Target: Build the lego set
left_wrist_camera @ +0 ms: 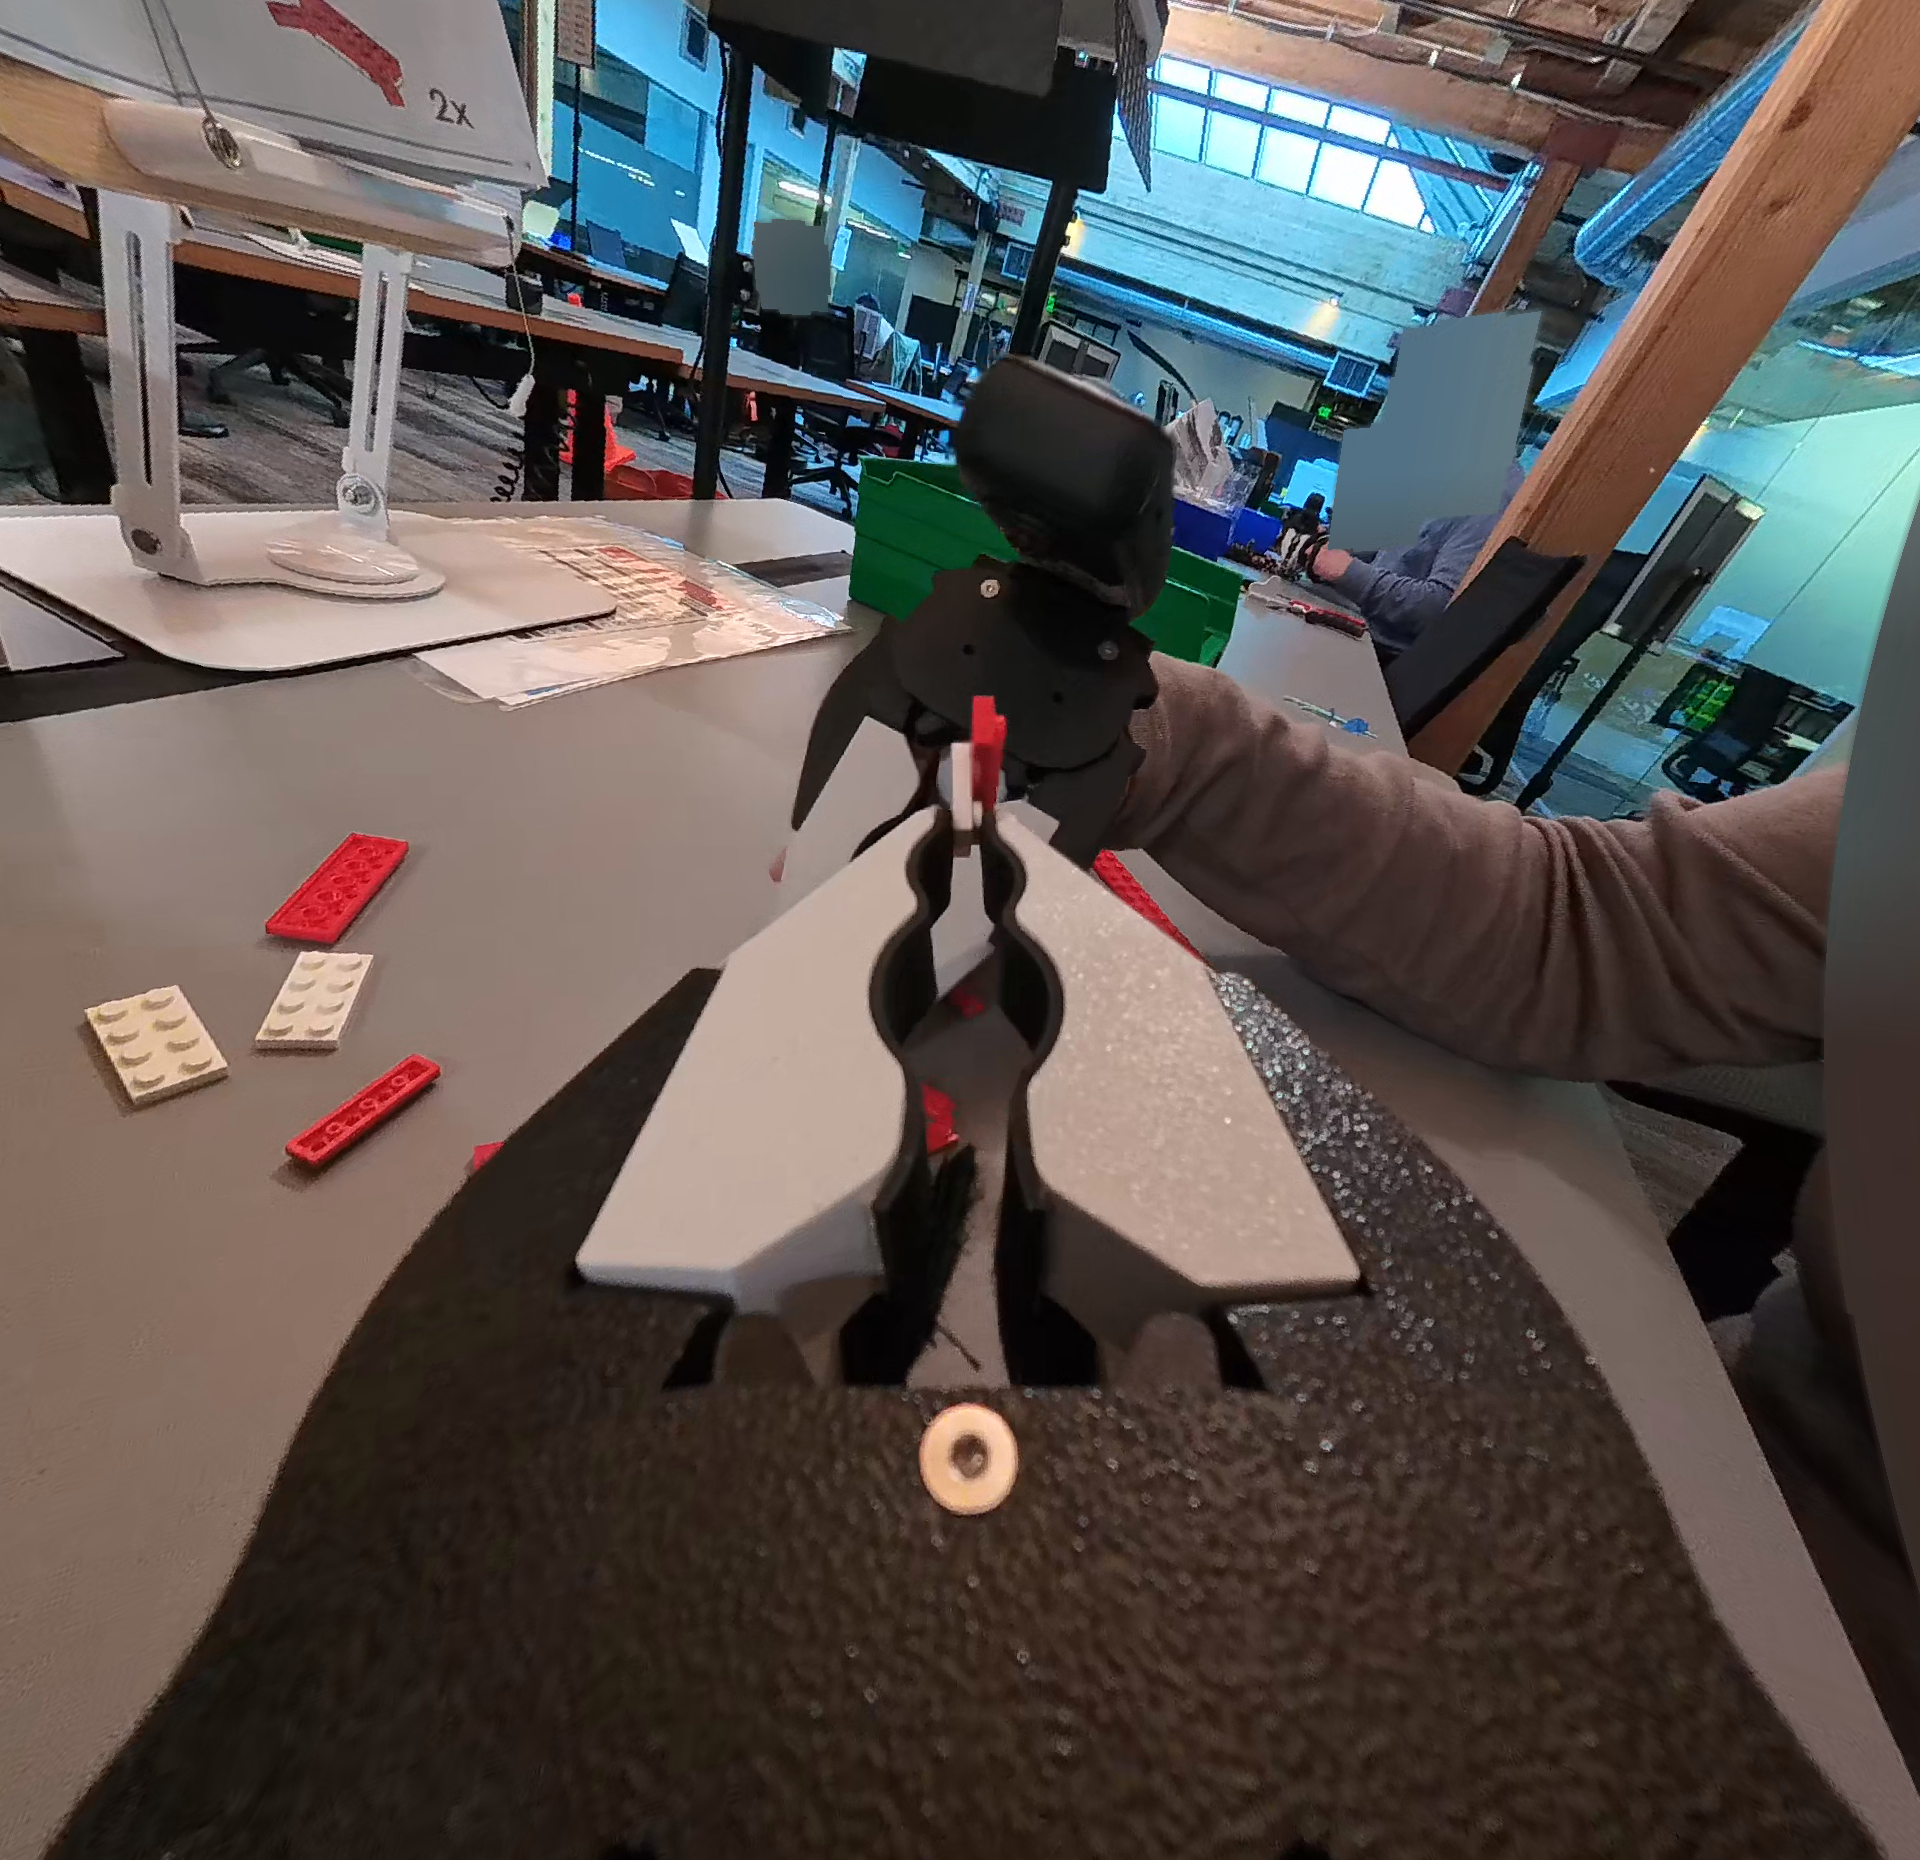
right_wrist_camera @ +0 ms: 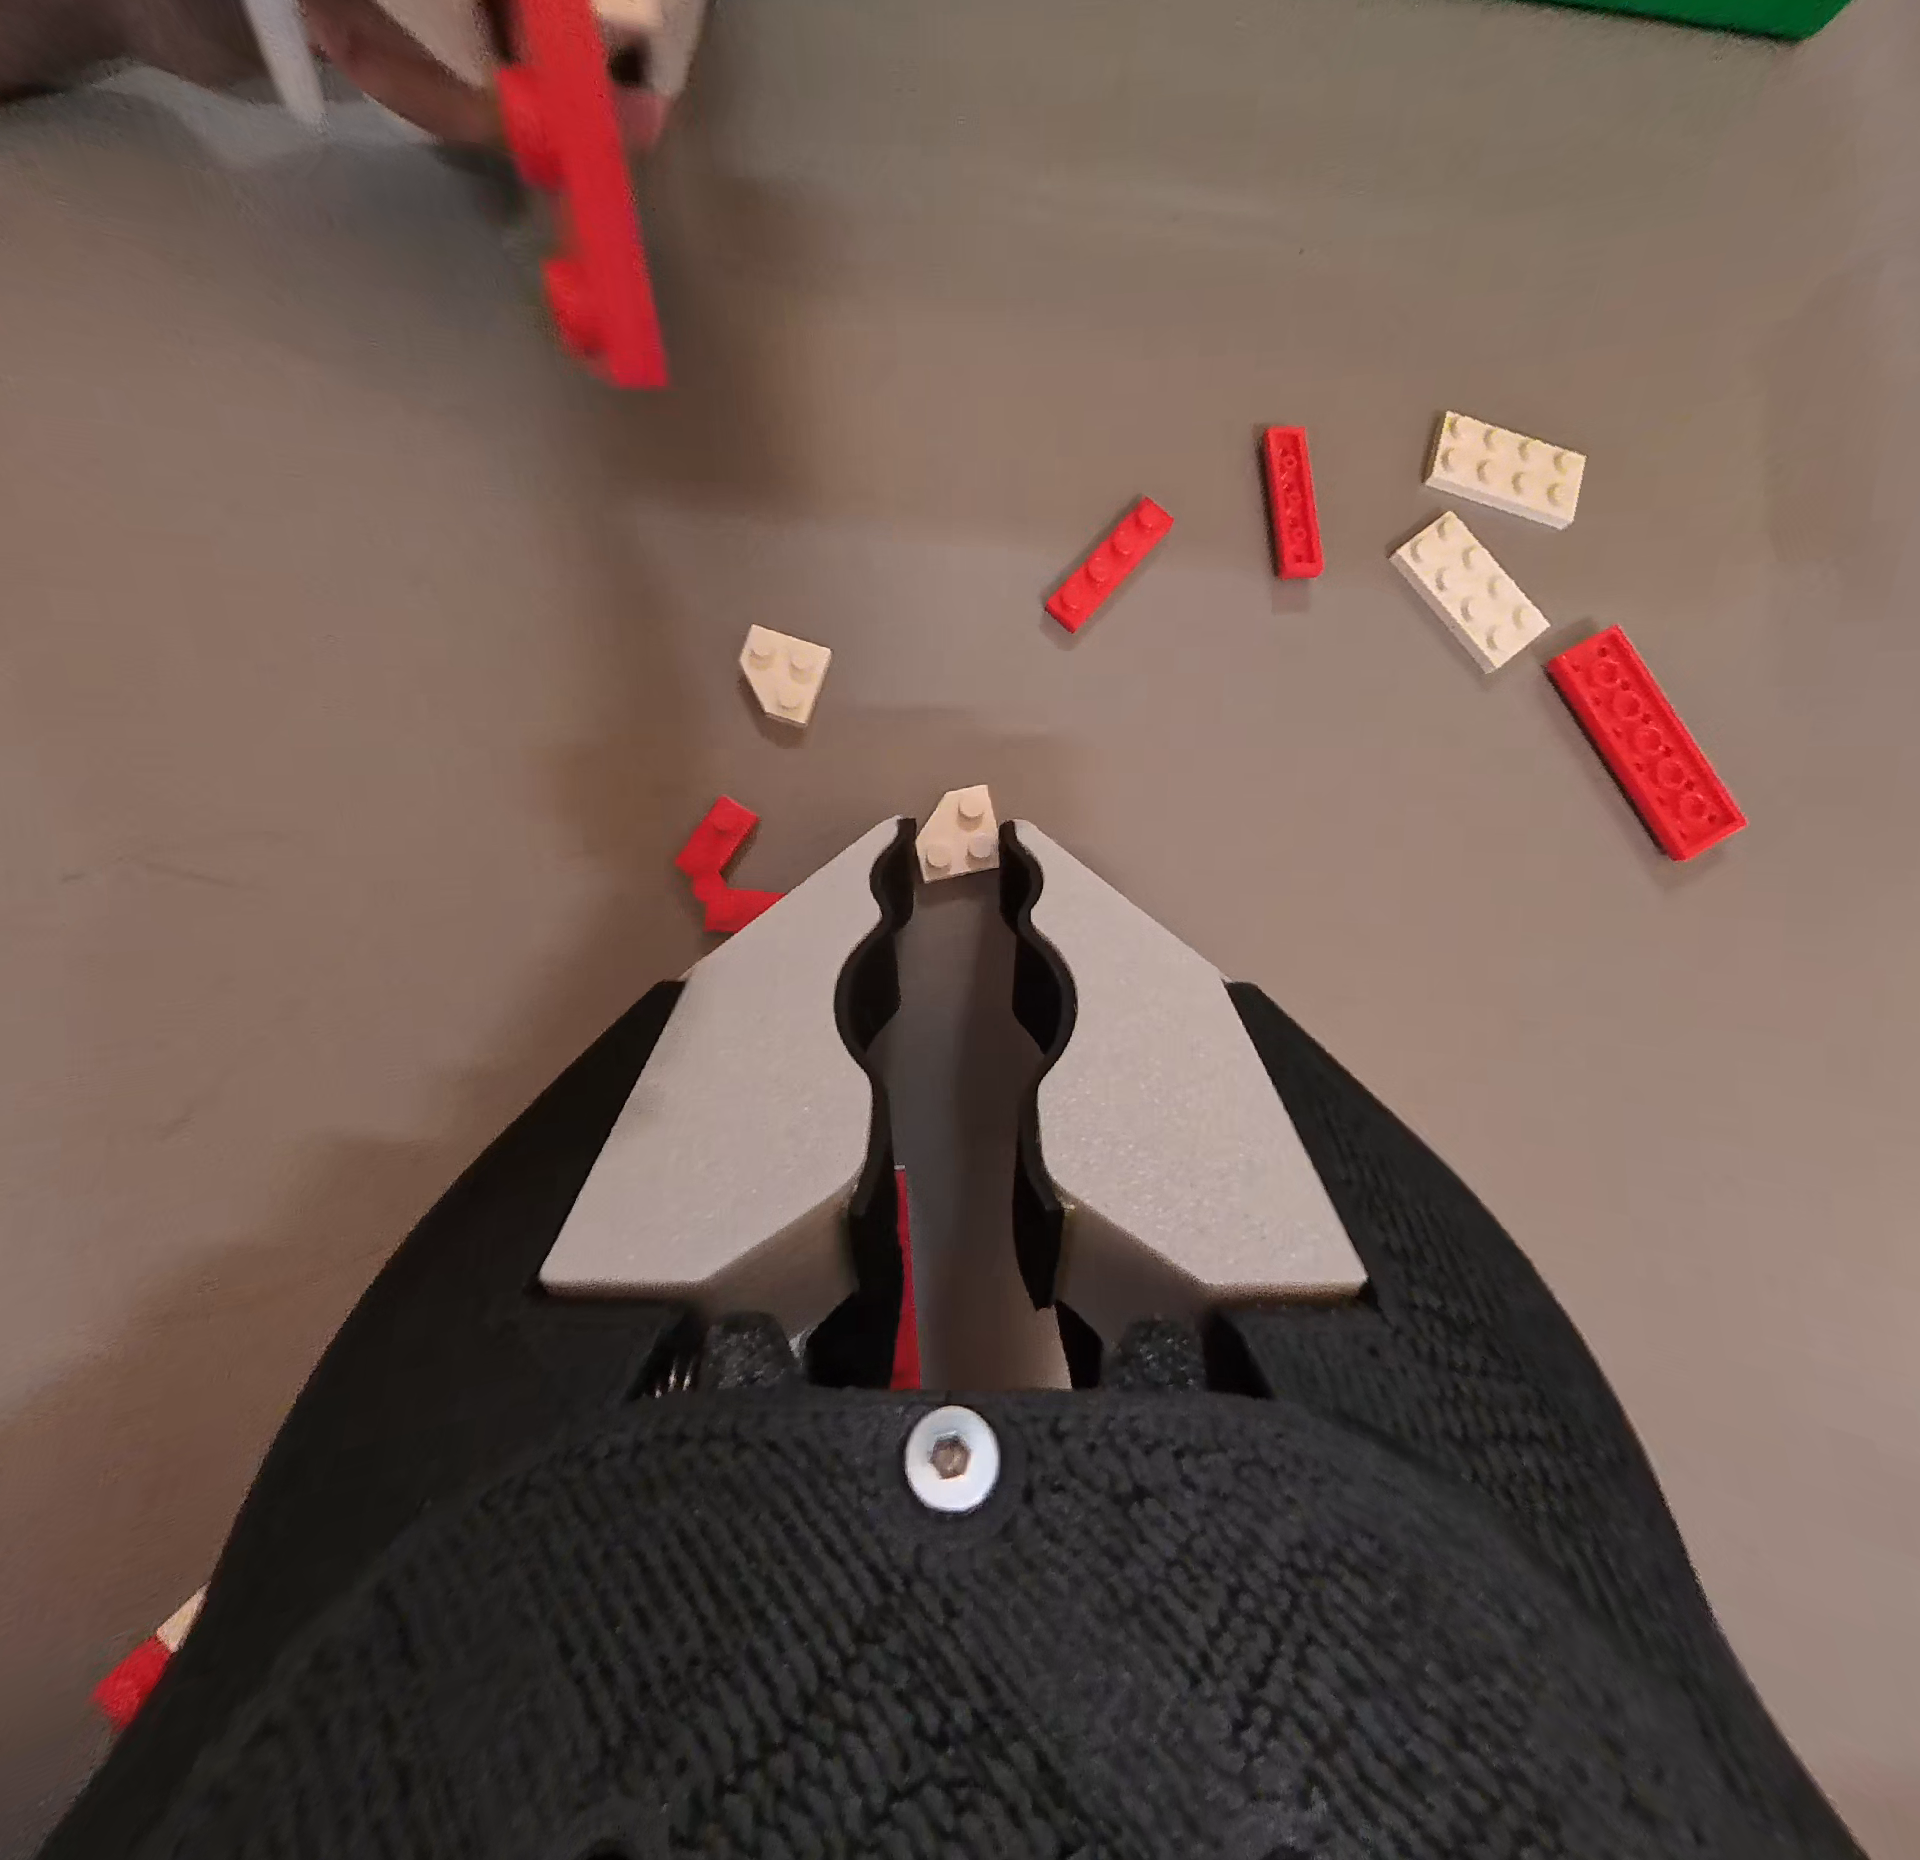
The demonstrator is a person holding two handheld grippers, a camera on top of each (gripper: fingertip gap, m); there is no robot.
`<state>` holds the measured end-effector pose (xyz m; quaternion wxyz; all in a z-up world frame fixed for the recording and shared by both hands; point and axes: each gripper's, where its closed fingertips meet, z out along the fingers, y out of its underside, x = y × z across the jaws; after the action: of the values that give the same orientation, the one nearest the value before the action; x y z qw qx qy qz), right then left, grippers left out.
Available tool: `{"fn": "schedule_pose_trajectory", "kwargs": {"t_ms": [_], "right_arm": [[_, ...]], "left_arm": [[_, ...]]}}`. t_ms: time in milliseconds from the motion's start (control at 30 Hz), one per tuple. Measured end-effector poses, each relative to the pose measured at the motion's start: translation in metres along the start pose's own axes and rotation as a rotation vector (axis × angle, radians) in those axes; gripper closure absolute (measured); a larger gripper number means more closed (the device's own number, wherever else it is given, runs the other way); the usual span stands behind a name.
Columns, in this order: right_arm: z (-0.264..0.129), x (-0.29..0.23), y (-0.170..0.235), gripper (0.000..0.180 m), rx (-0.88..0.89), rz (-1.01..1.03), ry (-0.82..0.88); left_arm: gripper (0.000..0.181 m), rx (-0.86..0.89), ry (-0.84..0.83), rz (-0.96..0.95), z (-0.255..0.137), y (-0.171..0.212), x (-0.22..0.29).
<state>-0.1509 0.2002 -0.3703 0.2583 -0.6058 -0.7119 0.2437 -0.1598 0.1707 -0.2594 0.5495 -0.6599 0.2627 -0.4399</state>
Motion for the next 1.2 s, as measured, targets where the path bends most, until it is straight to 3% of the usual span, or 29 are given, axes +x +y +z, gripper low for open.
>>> {"fn": "schedule_pose_trajectory", "kwargs": {"t_ms": [200, 367, 700, 867, 1000, 1200], "right_arm": [[-0.030, -0.008, -0.020, 0.166, 0.063, -0.045, 0.051], [-0.054, -0.053, -0.025, 0.166, 0.121, -0.082, 0.020], [-0.038, -0.126, 0.014, 0.165, 0.063, -0.034, 0.009], [-0.031, -0.129, 0.019, 0.164, 0.069, 0.010, 0.007], [-0.034, -0.127, 0.019, 0.144, 0.076, 0.012, 0.021], [-0.066, -0.110, 0.008, 0.146, 0.208, 0.039, 0.125]], "left_arm": [[0.178, 0.004, -0.002, 0.001, -0.002, -0.002, 0.000], [0.178, 0.025, 0.009, -0.018, -0.003, -0.006, 0.000], [0.178, 0.014, 0.043, -0.020, 0.003, -0.003, 0.009], [0.178, 0.007, 0.074, -0.033, 0.008, 0.001, 0.015], [0.178, -0.016, 0.089, -0.033, 0.012, 0.005, 0.019], [0.178, -0.028, 0.035, 0.098, 0.011, 0.000, 0.030]]}}
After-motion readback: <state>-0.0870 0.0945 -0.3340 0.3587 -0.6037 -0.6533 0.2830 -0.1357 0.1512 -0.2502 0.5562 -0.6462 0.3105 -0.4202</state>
